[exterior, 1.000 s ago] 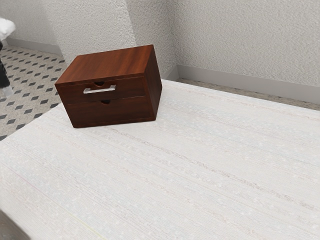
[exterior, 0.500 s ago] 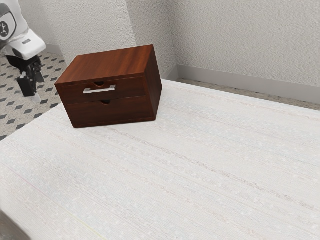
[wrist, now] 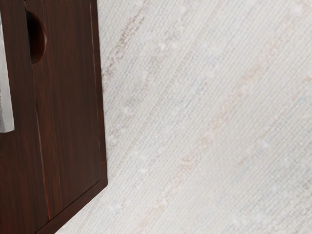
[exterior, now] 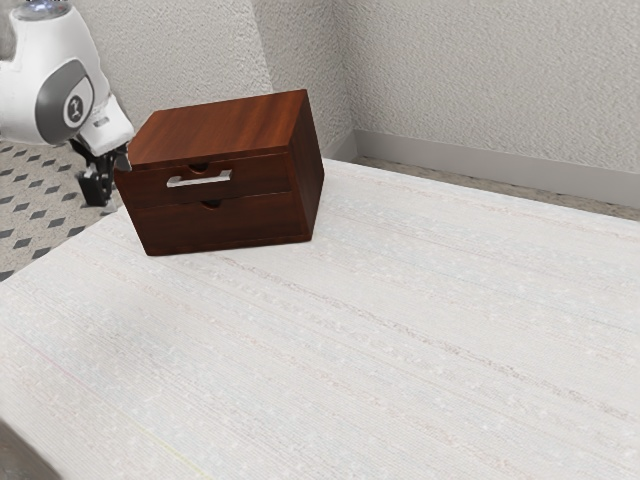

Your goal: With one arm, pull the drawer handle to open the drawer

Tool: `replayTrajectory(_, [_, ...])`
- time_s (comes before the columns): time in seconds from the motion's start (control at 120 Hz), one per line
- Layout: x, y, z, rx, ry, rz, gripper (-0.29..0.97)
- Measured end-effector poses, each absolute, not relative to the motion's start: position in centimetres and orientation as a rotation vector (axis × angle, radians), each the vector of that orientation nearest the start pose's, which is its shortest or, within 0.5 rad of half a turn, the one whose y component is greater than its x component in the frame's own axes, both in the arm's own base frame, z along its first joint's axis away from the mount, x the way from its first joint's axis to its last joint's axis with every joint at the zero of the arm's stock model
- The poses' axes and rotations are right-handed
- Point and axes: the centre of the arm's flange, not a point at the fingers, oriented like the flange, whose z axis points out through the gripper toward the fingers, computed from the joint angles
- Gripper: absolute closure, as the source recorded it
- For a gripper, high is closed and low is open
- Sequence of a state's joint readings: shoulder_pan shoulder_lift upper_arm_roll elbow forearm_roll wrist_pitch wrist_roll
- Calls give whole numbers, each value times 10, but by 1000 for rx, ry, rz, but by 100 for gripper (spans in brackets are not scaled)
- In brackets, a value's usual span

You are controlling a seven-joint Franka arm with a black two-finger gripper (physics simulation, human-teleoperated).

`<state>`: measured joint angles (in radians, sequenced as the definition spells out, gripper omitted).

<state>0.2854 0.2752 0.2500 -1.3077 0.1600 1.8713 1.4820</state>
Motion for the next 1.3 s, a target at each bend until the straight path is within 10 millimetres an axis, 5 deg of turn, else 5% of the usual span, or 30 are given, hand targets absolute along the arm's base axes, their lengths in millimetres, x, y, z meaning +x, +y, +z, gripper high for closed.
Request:
replayTrajectory(0.242, [602, 329, 593, -2380, 1383, 54, 0])
replayTrajectory(1.3, [661, 319, 548, -2289, 1429, -112, 0])
